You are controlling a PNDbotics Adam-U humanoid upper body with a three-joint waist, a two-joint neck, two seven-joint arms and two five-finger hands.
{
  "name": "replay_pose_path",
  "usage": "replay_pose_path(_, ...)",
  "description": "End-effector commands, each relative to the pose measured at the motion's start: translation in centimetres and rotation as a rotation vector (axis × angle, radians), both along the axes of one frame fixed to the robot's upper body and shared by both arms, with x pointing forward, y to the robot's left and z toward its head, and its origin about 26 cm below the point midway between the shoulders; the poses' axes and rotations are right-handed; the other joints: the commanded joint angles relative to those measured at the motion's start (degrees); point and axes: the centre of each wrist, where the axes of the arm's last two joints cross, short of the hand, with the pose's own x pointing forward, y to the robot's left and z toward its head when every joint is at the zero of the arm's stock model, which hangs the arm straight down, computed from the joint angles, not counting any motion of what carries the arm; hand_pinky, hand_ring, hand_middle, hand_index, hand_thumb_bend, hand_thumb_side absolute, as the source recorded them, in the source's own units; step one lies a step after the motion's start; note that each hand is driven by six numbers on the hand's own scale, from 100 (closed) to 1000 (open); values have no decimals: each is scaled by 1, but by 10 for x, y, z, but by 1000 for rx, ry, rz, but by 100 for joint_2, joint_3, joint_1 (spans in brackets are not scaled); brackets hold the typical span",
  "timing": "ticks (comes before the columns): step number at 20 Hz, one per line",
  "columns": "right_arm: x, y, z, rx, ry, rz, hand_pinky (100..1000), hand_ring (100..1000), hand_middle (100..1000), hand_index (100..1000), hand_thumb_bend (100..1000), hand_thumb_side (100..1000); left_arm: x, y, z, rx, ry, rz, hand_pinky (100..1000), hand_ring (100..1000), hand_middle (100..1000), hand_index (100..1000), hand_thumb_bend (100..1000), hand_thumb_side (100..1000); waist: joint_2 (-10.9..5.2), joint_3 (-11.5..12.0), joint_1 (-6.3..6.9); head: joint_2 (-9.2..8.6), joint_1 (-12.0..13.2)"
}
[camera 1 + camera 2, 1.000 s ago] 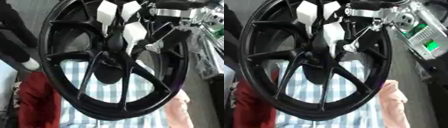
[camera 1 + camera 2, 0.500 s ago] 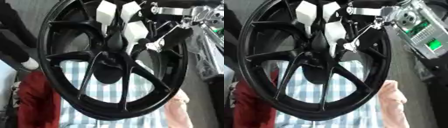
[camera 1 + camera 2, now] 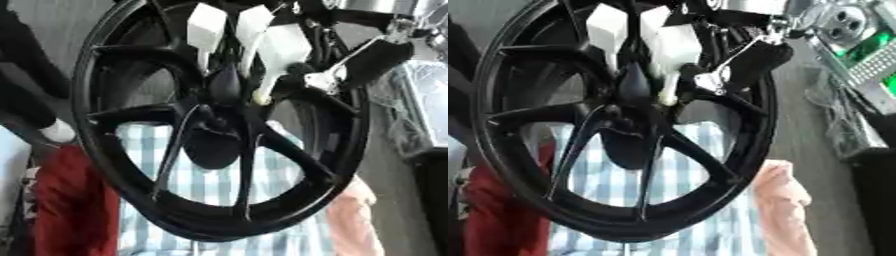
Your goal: Pull the pin out of the wheel hub.
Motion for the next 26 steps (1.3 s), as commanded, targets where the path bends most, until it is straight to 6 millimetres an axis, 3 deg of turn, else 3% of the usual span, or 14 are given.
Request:
replay_pose_path(1,-10,-8,16,9,-63,-24,397,425,252,327,100,156,-3,6,15,43,-36,8,625,662,656,710,127,796,-162,-24,63,34,18)
replay_pose_path(8,-14,-27,29,128,-90,-71,374,411,242,332,100,115,-3,6,14,37,-35,8,627,662,657,710,128,793,-211,-105,98,34,9)
replay_pose_path(17,-25,-77,48,365,-185,-268,354,396,222,330,100,100,-4,5,12,24,-37,7,627,662,657,710,127,787,-279,-255,193,1,25)
replay_pose_path(20,-31,-102,54,457,-243,-380,345,390,216,331,100,100,-4,6,12,17,-40,12,627,662,658,710,127,785,-275,-318,225,-41,123)
replay_pose_path(22,-36,-128,56,555,-311,-487,343,388,216,332,100,100,-5,7,11,12,-45,18,627,662,658,710,127,784,-263,-359,249,-72,223)
replay_pose_path(26,-46,-168,33,661,-396,-669,345,389,217,334,100,100,-8,10,11,-1,-58,39,627,662,658,710,128,783,-212,-431,285,-192,426)
